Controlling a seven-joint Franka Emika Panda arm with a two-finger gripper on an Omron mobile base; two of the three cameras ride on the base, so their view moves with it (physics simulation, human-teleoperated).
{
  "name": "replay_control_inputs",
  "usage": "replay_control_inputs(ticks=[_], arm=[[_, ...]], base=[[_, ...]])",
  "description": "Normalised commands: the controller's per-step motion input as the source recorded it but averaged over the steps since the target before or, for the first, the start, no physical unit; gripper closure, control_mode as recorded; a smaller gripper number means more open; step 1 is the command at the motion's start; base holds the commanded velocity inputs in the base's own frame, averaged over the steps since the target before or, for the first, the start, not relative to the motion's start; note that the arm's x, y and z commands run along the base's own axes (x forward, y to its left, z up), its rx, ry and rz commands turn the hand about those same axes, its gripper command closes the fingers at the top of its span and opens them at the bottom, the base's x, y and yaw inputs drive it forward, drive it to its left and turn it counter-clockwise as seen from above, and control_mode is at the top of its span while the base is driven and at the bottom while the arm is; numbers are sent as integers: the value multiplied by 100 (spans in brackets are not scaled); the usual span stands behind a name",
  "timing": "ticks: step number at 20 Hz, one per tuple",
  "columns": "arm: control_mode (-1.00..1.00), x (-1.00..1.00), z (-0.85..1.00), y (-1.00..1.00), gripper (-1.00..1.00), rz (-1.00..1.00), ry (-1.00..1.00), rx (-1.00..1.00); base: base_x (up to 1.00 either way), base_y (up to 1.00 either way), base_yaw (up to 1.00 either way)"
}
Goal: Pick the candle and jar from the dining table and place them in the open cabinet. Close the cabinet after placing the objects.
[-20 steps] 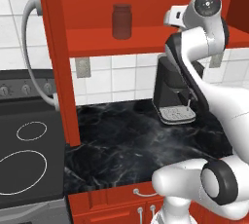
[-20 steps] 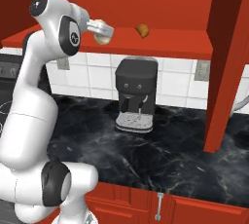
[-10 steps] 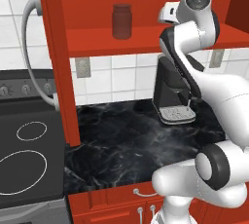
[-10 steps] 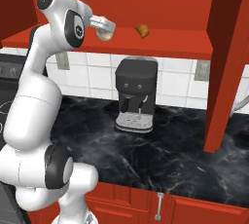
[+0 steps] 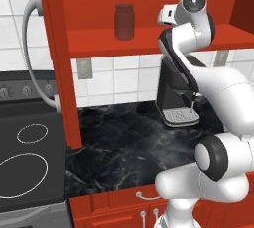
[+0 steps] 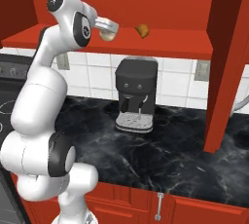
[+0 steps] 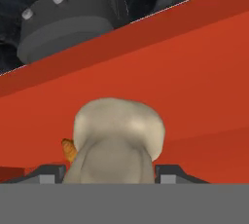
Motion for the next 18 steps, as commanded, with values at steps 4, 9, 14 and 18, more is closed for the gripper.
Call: replay_control_inputs(ticks=[4,9,14,18], arm=[[-100,41,-5,0,100,3,3,0],[-100,40,-7,0,100,3,5,0],[-100,41,-4,2,100,2,10,0],[-100,42,0,0,100,2,8,0]], base=[[0,0,0],[0,0,0],[0,0,0],[0,0,0]])
